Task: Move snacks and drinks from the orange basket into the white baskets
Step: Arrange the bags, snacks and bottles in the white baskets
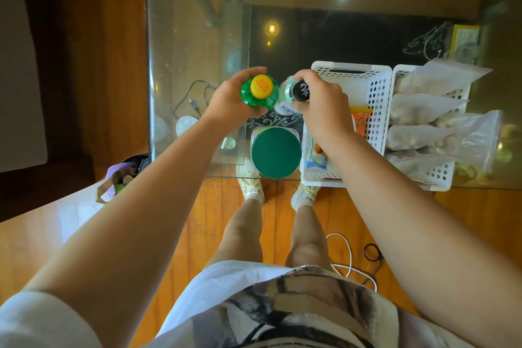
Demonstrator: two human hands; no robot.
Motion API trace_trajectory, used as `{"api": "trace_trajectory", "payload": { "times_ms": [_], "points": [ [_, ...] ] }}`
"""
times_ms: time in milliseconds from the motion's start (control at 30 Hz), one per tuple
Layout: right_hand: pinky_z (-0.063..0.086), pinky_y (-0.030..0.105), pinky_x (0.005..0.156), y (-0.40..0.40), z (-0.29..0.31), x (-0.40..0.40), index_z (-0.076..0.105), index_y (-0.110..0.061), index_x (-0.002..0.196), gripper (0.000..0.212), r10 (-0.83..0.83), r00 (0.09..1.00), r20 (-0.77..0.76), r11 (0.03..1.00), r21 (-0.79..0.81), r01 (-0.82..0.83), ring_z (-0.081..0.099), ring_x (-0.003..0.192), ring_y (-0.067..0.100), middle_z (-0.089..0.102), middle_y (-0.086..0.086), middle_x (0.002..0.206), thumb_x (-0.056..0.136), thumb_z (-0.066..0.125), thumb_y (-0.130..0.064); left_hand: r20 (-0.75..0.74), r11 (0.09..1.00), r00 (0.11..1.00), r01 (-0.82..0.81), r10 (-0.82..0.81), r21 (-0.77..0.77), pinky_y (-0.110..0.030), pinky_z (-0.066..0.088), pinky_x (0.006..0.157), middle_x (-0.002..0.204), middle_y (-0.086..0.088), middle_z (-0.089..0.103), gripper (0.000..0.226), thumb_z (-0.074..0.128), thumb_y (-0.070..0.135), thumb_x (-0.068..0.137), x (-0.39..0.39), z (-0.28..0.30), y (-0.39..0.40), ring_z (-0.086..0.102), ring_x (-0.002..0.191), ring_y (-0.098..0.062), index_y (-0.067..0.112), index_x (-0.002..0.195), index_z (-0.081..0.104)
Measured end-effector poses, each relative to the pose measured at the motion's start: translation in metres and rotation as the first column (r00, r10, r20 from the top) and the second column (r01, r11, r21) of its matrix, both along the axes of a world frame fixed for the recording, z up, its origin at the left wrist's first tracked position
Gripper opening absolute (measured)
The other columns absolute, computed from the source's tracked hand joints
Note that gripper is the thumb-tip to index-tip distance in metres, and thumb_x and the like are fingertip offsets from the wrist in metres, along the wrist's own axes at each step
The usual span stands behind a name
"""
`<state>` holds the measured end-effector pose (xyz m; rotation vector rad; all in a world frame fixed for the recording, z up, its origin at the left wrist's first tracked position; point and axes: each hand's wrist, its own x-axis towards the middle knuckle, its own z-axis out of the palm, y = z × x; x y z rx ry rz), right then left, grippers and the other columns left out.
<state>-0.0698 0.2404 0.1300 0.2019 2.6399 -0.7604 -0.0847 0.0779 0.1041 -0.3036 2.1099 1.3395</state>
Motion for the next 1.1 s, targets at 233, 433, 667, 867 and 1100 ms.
{"api": "trace_trajectory", "payload": {
  "times_ms": [233,433,667,867,1100],
  "points": [
    [0.040,0.037,0.105,0.008,-0.005,0.014,0.032,-0.026,0.140,0.064,-0.114,0.987,0.110,0.949,-0.283,0.141,0.041,0.132,0.020,0.044,0.002,0.143,0.085,0.063,-0.014,0.186,0.944,0.936,-0.318,0.299,0.082,-0.045,0.029,0.114,0.156,-0.007,0.021,0.103,0.077,0.007,0.070,0.028,-0.008,0.000,0.023,0.143,-0.024,0.020,0.149,0.013],
    [0.035,0.033,0.110,0.013,0.000,0.015,0.039,-0.025,0.137,0.052,-0.075,0.995,0.064,0.944,-0.318,0.092,0.035,0.136,0.017,0.035,0.003,0.150,0.090,0.055,-0.011,0.585,0.955,0.776,-0.295,0.235,0.008,-0.041,0.057,0.074,0.143,-0.005,0.041,0.095,0.076,0.015,0.075,0.081,-0.027,0.017,0.049,0.112,-0.024,0.025,0.148,0.017],
    [0.047,0.024,0.075,0.016,0.009,0.003,0.053,-0.021,0.120,0.034,-0.002,0.999,0.052,0.965,-0.262,0.016,0.059,0.098,0.019,0.063,0.004,0.112,0.088,0.056,-0.011,0.490,0.952,0.836,-0.303,0.246,0.040,-0.030,0.055,0.062,0.118,-0.002,0.055,0.065,0.071,0.015,0.081,0.072,-0.031,0.017,0.057,0.098,-0.021,0.026,0.136,0.039],
    [0.048,0.030,0.081,0.018,0.008,0.001,0.053,-0.023,0.121,0.036,0.005,0.998,0.070,0.966,-0.257,0.013,0.057,0.093,0.018,0.062,0.005,0.118,0.087,0.058,-0.011,0.468,0.965,0.858,-0.259,0.212,0.039,-0.035,0.058,0.069,0.116,0.001,0.055,0.061,0.069,0.015,0.082,0.058,-0.033,0.013,0.058,0.099,-0.020,0.025,0.136,0.041],
    [0.050,0.036,0.092,0.019,0.007,-0.002,0.054,-0.022,0.121,0.037,0.012,0.995,0.096,0.961,-0.278,0.016,0.056,0.112,0.022,0.059,0.006,0.124,0.087,0.057,-0.009,0.489,0.963,0.846,-0.268,0.213,0.044,-0.043,0.056,0.082,0.130,-0.004,0.054,0.064,0.069,0.015,0.082,0.054,-0.034,0.012,0.055,0.115,-0.027,0.024,0.137,0.039]
  ]
}}
